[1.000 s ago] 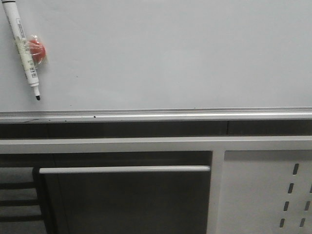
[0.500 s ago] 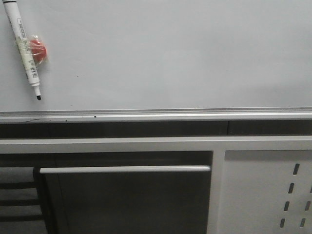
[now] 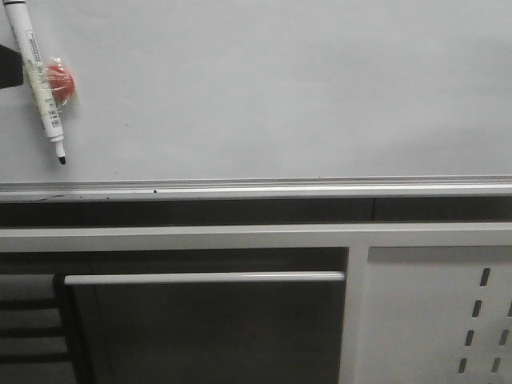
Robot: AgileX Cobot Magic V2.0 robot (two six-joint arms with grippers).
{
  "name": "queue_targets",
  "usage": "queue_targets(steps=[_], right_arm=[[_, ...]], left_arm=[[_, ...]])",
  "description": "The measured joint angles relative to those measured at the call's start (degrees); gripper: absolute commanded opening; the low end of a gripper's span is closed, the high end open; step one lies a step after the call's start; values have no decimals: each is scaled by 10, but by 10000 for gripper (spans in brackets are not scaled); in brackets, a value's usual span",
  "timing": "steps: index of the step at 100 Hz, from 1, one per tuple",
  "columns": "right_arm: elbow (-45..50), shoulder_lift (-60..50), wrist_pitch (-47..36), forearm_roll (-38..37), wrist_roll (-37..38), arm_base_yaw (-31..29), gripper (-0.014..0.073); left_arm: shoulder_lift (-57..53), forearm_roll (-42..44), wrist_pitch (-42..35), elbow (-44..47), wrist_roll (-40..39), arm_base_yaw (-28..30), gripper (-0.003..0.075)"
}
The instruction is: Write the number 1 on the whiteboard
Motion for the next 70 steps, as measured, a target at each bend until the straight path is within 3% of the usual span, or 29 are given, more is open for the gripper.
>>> queue_targets(steps=[20,45,70], right_arm=[[0,0,0,-1,0,0,363],[0,0,-3,-1,0,0,363],[0,0,-3,-1,0,0,363]], left_arm=[[2,-6,-9,0,0,0,309],[18,-8,-97,0,0,0,317],[64,-8,-108,0,3,6,317]])
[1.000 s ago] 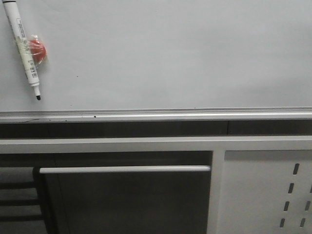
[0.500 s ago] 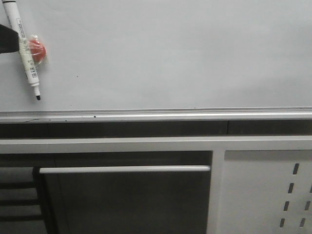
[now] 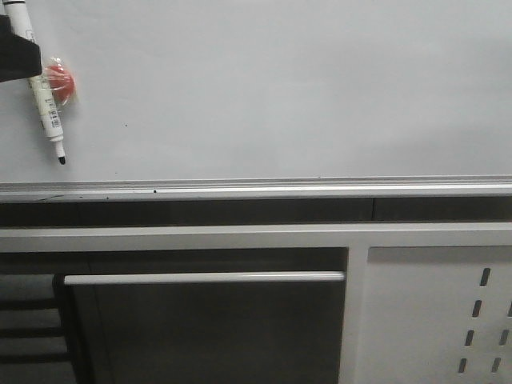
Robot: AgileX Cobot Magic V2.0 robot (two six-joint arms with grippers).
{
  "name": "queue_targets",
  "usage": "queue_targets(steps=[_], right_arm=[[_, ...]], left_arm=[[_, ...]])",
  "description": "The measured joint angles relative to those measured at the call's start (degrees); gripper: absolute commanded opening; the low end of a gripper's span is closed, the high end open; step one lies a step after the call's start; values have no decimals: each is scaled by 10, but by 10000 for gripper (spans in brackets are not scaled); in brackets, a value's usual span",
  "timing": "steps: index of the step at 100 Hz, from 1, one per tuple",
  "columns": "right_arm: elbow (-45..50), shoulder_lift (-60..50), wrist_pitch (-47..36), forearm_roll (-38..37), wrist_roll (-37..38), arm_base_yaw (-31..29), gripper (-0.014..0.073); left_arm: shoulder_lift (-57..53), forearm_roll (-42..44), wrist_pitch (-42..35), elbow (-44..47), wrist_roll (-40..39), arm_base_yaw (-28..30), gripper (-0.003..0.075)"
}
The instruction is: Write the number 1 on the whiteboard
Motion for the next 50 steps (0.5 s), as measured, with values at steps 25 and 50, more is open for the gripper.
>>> queue_targets(steps=[25,50], right_arm=[[0,0,0,0,0,0,363],[0,0,0,0,0,0,363]], left_arm=[[40,-3,-32,-1,1,17,317],[65,-3,-29,-37,1,17,317]])
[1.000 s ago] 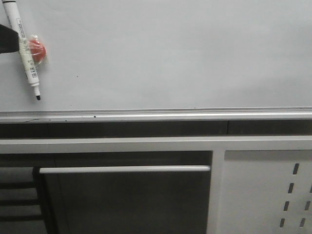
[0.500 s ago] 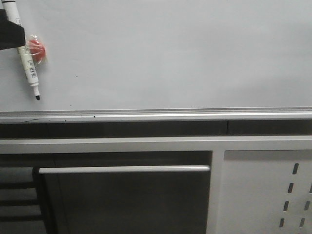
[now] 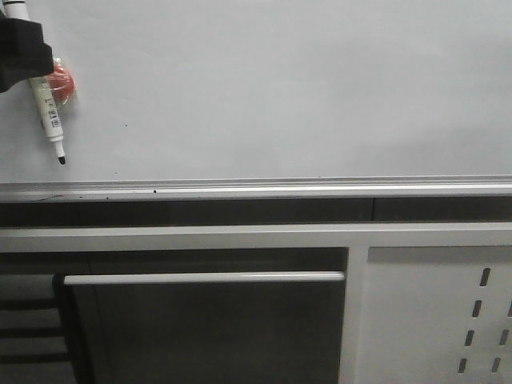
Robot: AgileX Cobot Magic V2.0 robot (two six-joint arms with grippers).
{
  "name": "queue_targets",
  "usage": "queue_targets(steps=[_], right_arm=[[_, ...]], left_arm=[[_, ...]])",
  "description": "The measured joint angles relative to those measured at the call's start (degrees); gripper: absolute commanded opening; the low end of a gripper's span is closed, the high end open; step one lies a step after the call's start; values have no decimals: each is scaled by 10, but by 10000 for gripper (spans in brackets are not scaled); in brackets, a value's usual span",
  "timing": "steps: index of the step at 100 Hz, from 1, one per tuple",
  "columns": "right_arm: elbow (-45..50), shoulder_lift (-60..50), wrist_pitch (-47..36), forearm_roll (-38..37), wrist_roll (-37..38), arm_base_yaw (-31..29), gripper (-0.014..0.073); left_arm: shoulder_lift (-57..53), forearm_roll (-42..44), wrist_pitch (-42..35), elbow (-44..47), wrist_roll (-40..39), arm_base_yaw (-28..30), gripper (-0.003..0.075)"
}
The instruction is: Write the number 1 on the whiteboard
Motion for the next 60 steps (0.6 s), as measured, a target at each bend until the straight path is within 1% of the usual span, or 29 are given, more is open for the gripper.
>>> queue_targets(steps=[25,32,42,47,60], right_arm=[[0,0,0,0,0,0,363],[0,0,0,0,0,0,363],[0,0,0,0,0,0,363],[0,0,0,0,0,0,363],[0,0,0,0,0,0,363]], left_arm=[[33,0,5,-15,0,0,314],[41,-2,6,-15,1,0,293],[46,-9,6,-15,1,0,201],[49,-13,6,-15,1,0,135],[51,-13,6,-15,1,0,-3]])
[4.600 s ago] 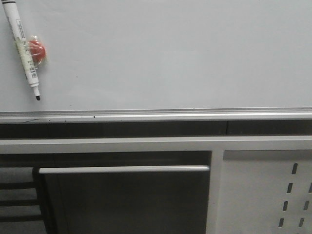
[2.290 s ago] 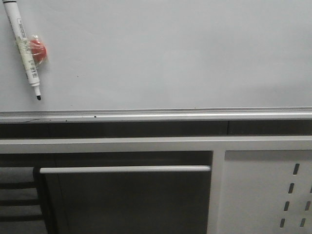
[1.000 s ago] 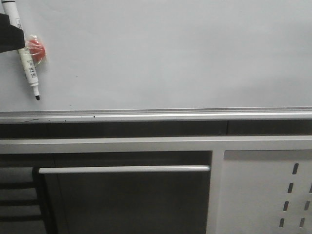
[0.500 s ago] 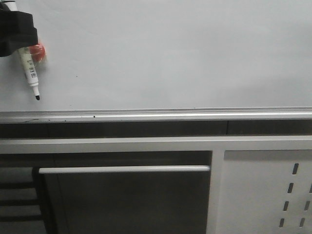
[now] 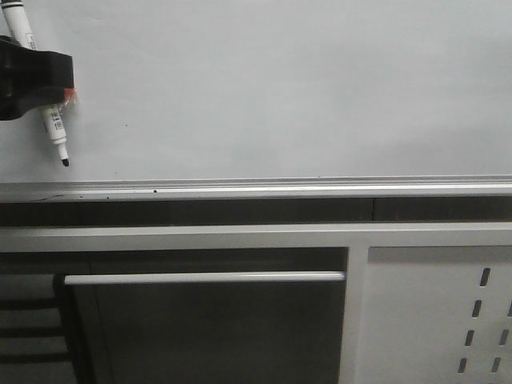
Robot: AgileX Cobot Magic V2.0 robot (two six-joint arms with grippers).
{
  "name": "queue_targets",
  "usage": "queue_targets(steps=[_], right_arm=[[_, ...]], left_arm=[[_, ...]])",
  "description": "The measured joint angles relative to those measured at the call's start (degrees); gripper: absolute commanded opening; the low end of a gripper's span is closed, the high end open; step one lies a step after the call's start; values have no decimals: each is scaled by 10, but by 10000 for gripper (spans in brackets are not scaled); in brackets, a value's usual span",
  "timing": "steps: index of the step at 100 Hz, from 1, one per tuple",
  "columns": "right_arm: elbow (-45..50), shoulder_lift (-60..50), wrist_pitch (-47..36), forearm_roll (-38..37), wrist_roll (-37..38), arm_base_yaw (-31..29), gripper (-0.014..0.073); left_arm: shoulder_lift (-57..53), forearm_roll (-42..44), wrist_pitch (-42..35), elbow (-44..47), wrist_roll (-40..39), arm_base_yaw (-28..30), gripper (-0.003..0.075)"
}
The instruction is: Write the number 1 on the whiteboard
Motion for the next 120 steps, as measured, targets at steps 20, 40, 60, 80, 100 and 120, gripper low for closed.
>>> queue_targets(steps=[20,40,60,80,100,120], right_arm=[[0,0,0,-1,0,0,363],[0,0,0,-1,0,0,363],[0,0,20,-1,0,0,363],[-25,4,83,-4,-29,0,363],[-108,42,199,-5,-91,0,363],[-204,124,327,28,-161,0,363]], left_arm=[[0,0,4,0,0,5,-20],[0,7,29,0,0,15,-20],[-2,67,72,-1,0,-17,-20],[-11,114,109,-6,0,-106,-20],[-11,175,170,-40,0,-191,-20],[-11,232,264,-88,0,-214,-20]])
